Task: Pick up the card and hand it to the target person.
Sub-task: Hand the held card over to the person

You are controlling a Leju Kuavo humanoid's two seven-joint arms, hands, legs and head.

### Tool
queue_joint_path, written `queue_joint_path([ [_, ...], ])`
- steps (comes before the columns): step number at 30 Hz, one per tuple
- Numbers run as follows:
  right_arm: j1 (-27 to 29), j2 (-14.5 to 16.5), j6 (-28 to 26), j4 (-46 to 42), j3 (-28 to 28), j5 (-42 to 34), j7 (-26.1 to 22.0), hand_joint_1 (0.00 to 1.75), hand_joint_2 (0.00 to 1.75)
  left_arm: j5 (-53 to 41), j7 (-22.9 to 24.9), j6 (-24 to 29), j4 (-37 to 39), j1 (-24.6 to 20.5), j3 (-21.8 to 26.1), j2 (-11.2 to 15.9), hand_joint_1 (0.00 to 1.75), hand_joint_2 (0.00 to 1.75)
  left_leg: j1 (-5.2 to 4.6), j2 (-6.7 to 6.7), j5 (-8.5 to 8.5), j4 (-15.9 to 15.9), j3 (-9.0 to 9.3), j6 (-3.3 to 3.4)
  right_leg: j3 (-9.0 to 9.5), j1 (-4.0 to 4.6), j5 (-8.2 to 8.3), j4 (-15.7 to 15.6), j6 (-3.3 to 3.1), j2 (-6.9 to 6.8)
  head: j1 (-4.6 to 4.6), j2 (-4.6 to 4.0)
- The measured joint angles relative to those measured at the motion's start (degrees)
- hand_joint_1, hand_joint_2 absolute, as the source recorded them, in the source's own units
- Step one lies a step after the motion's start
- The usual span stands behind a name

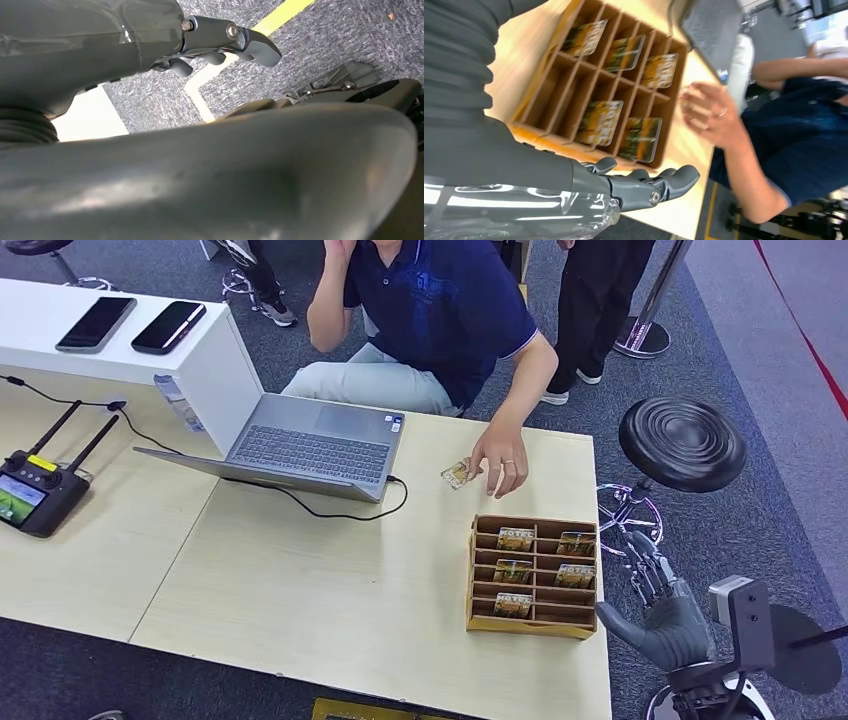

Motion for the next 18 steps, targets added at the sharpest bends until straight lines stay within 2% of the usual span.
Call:
queue_joint_path([
  [7,0.8,-2.7,-0.2,-1.5,-0.6,1.4,2.0,0.00,1.75,0.1,-0.3,0.1,0.0,0.0,0.0,0.1,0.00,0.00,0.00,0.00,0.00,0.0,0.00,0.00,0.00,0.00,0.00,0.0,0.00,0.01,0.01,0.00],
  [18,0.9,-5.6,4.0,-2.7,0.2,-1.1,3.1,0.00,1.75,0.1,-0.3,-0.1,0.0,0.0,0.0,0.2,0.00,0.00,0.00,0.00,0.00,0.0,-0.01,0.00,0.01,0.00,0.00,0.0,0.00,0.00,0.01,0.00],
])
